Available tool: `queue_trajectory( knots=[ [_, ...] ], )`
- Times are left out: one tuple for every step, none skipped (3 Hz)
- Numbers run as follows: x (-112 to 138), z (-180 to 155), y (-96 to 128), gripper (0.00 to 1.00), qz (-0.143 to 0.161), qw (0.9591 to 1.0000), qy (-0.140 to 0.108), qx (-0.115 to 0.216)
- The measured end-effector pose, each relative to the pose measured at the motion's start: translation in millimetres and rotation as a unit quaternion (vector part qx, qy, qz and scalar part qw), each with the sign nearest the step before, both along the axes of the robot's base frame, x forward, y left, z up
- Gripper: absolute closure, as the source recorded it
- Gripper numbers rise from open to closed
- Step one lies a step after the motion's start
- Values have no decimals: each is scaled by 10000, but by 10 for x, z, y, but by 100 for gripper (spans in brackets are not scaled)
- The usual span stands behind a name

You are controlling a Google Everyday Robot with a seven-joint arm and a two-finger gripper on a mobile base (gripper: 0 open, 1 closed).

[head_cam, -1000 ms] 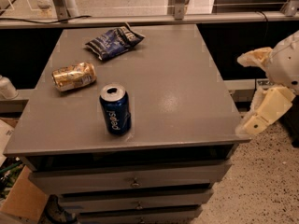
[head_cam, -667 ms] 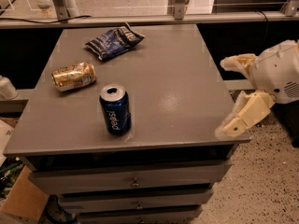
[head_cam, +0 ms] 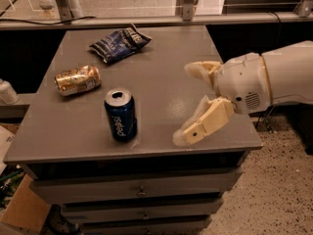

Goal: Pick pepsi can

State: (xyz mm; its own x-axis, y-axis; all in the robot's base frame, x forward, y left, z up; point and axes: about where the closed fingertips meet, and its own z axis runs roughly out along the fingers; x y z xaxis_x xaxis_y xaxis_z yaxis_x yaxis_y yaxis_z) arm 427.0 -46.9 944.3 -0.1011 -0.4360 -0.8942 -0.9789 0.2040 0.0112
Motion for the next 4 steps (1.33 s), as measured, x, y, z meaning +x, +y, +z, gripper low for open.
queue_trajectory(
  knots=[
    [-1, -1, -4, 0, -1, 10000, -4, -13],
    [-9, -52, 60, 0, -33, 9998, -45, 183],
    [31, -233, 330, 0, 112, 9989, -208, 414],
    [110, -442, 662, 0, 354, 9966, -470, 577]
  ],
)
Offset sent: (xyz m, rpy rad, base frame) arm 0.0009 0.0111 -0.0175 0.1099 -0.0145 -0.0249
